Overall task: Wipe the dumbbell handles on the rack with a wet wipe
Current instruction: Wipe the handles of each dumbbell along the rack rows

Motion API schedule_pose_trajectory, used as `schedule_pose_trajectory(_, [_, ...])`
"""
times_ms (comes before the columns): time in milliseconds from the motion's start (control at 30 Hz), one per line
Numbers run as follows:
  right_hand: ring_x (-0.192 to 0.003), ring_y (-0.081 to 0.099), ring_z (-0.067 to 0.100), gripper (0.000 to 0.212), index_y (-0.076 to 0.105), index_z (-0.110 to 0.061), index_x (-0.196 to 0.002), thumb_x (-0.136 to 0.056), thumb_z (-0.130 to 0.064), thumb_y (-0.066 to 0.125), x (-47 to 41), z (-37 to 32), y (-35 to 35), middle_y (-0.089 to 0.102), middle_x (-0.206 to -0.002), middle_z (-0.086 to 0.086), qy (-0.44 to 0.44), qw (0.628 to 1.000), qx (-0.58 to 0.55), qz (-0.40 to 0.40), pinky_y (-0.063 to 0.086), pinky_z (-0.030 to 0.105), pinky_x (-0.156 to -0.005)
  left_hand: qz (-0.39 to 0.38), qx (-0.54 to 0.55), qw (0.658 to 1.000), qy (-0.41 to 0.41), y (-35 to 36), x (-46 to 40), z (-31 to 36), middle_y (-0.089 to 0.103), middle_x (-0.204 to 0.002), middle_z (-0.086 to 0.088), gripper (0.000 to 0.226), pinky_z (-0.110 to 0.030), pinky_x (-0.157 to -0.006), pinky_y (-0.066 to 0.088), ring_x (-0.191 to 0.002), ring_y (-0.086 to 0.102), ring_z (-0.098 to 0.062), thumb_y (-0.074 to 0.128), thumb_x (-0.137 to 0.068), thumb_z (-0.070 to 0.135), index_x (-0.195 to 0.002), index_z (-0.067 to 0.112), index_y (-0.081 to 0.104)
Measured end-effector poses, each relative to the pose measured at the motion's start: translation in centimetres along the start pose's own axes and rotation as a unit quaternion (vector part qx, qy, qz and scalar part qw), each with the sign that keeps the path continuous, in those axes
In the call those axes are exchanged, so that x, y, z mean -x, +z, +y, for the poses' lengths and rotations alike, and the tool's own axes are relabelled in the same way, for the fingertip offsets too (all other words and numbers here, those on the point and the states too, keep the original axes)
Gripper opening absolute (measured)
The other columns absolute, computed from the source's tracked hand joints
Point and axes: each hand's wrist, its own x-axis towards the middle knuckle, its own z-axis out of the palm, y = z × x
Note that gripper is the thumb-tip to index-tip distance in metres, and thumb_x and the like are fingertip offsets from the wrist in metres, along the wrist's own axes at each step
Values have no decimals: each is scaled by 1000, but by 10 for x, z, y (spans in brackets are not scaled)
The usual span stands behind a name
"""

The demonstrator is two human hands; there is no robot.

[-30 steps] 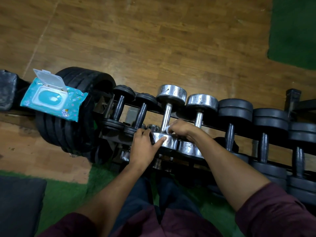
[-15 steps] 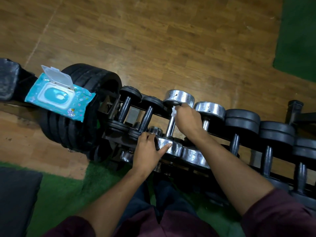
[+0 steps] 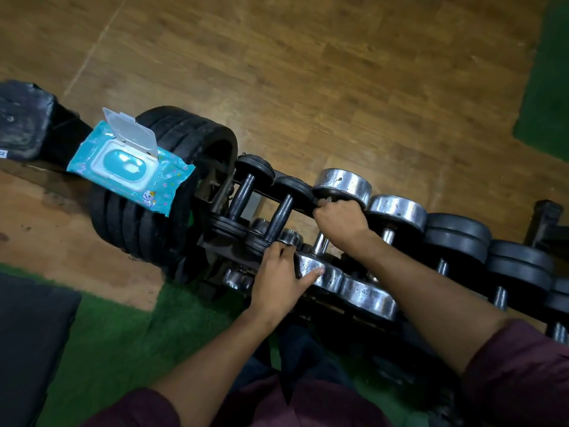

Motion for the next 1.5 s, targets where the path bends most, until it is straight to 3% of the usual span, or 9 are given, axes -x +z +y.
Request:
schedule_pose_trajectory(400, [-113,62,33,31,66,-17,-122,-99,-15,46,-6,-20,10,62,-125,9,-8,993,-43,-112,39,37,-72,6,4,1000,8,2,-2,-1,52,-127,-4,88,-30,-102,46,-124,46,-20,60,-81,77,-135,8,59])
schedule_pose_trajectory(600, [-114,62,24,35,69,-37,-116,-91,-19,52,7,-6,26,67,-127,-3,-52,959,-249,-126,51,36,-84,3,18,1000,9,2,-1,-2,52,-128,-7,83,-35,-104,47,-126,45,-23,62,-82,75,-133,8,60])
schedule_pose_trajectory(700, [-110,62,15,38,76,-31,-103,-85,-6,53,29,5,33,68,-119,-10,-42,919,-382,-94,51,36,-92,-2,15,1000,6,1,-1,-1,50,-133,-10,86,-37,-106,46,-130,43,-25,62,-82,75,-135,7,59])
schedule_pose_trajectory(900, [-89,61,10,20,77,-23,-97,-88,-10,65,69,12,57,65,-100,-5,106,860,-498,-18,49,28,-81,-19,11,1000,-8,-3,0,2,48,-139,-10,98,-38,-108,45,-136,39,-25,49,-78,83,-139,7,55])
schedule_pose_trajectory(1067, [-74,63,16,8,73,-20,-91,-85,-14,72,61,-3,81,68,-84,-1,216,772,-591,-89,47,28,-65,-13,16,1000,-14,-3,2,5,51,-133,-8,100,-35,-104,47,-130,44,-24,46,-76,84,-137,6,57])
schedule_pose_trajectory(1167, [-47,51,13,22,63,-14,-76,-87,5,63,47,-7,83,55,-64,6,253,655,-701,-127,43,24,-48,-6,24,1000,-11,-2,3,5,52,-131,-8,88,-35,-103,47,-128,45,-24,59,-81,75,-135,6,59])
schedule_pose_trajectory(1267, [-53,53,13,25,62,-12,-84,-91,10,52,36,-3,87,60,-67,11,296,536,-778,-141,47,25,-51,-6,24,1000,-18,-1,4,6,51,-132,-8,85,-35,-104,45,-128,44,-24,61,-82,73,-135,6,59])
schedule_pose_trajectory(1400, [-41,42,11,19,61,-12,-95,-93,5,52,42,-1,83,56,-55,6,262,580,-748,-189,30,18,-39,-5,27,999,-38,0,7,10,50,-134,-8,93,-36,-107,44,-131,43,-24,54,-80,78,-138,5,57])
schedule_pose_trajectory(1500, [-45,50,13,16,64,-6,-102,-91,5,60,47,8,73,61,-65,13,236,610,-731,-198,38,20,-39,-5,30,999,-43,1,8,11,48,-139,-8,89,-38,-109,43,-135,40,-23,60,-84,72,-142,6,54])
